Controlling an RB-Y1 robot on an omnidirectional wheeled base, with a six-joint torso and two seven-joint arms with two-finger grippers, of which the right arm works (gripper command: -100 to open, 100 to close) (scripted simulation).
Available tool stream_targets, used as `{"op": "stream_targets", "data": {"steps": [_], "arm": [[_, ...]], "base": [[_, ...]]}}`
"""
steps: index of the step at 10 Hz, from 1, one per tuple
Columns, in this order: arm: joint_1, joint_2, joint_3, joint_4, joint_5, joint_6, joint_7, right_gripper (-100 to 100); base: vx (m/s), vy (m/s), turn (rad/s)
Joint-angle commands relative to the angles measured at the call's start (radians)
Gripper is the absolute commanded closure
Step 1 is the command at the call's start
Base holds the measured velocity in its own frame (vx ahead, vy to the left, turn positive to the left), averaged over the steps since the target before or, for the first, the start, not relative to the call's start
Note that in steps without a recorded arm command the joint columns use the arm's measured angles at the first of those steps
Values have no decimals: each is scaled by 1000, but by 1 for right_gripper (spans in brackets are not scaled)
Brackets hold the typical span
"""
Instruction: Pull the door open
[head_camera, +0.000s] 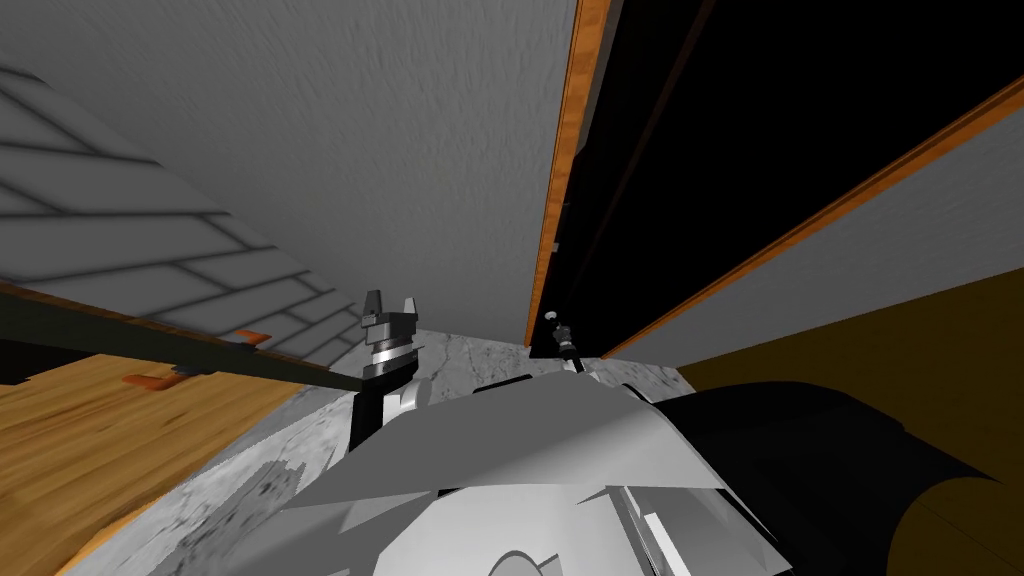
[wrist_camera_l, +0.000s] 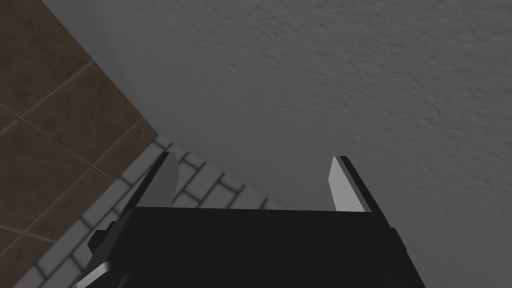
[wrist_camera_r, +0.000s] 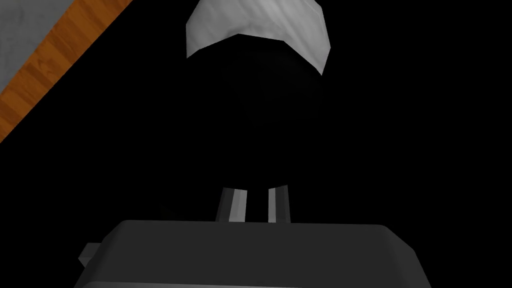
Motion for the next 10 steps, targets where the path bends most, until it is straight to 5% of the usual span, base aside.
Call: {"op": "stream_targets", "data": {"steps": [1, 8, 9, 10], "arm": [[-38, 9, 16, 30, -2, -34, -33, 100], [-39, 8, 49, 22, -73, -21, -196, 100], [-3, 9, 40, -5, -83, 14, -190, -100], [-4, 16, 45, -13, -96, 17, -224, -100]], "base": [[-29, -13, 37], [-43, -16, 52], [-55, -31, -5], [-82, -37, -12]]}}
